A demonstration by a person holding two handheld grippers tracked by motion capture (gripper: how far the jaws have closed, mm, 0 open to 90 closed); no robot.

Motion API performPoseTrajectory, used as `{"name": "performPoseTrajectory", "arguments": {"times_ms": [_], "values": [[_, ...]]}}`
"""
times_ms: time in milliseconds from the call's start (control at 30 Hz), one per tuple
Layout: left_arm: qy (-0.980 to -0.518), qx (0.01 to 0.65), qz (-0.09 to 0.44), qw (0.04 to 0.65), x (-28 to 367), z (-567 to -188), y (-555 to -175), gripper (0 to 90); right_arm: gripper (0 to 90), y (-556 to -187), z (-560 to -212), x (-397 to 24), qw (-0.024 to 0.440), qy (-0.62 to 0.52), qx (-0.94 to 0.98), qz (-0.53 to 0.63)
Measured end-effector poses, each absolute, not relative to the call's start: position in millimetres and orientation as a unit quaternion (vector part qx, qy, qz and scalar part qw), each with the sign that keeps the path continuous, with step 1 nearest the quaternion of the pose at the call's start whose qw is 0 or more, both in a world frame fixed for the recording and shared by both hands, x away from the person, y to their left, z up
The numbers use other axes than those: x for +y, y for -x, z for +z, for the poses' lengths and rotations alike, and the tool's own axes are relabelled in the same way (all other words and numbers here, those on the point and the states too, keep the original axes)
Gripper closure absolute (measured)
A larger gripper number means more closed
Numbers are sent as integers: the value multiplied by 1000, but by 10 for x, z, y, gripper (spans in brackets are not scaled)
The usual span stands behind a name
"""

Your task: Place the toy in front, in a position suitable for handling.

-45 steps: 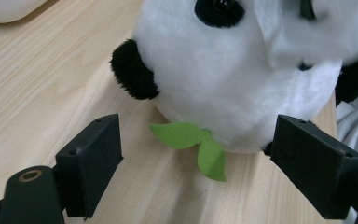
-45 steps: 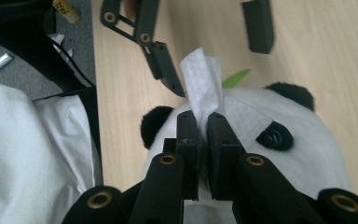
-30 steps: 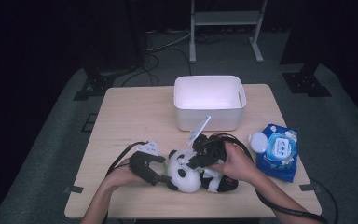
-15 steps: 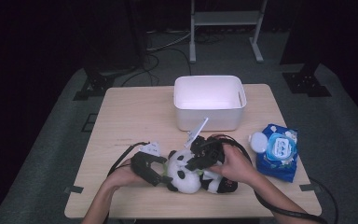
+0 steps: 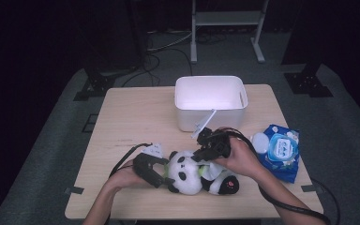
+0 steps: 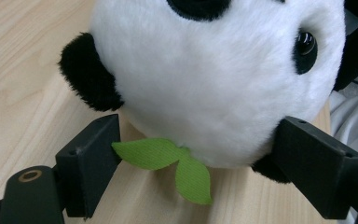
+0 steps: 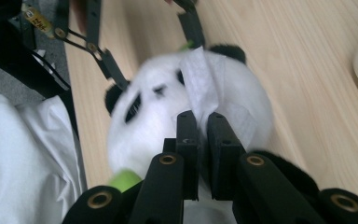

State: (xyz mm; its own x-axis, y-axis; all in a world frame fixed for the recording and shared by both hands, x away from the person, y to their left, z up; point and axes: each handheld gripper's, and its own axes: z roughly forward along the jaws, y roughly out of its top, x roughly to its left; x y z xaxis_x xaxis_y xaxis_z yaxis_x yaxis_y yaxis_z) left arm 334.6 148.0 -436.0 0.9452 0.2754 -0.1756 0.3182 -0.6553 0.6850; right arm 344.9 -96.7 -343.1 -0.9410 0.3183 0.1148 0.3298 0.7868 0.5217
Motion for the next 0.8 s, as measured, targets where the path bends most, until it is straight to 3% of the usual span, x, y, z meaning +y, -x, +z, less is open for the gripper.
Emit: {"name": "performPoseTrajectory", "arguments": {"times_ms": [400, 800], "values": [[-910, 157, -26, 384, 1446, -4338, -3325, 150, 838, -3424, -3509, -1337, 17, 208, -936, -283], [-888, 152, 9, 433, 1364, -4149, -3281, 150, 840, -3334, -3639, -1060, 51, 177, -940, -287]]}}
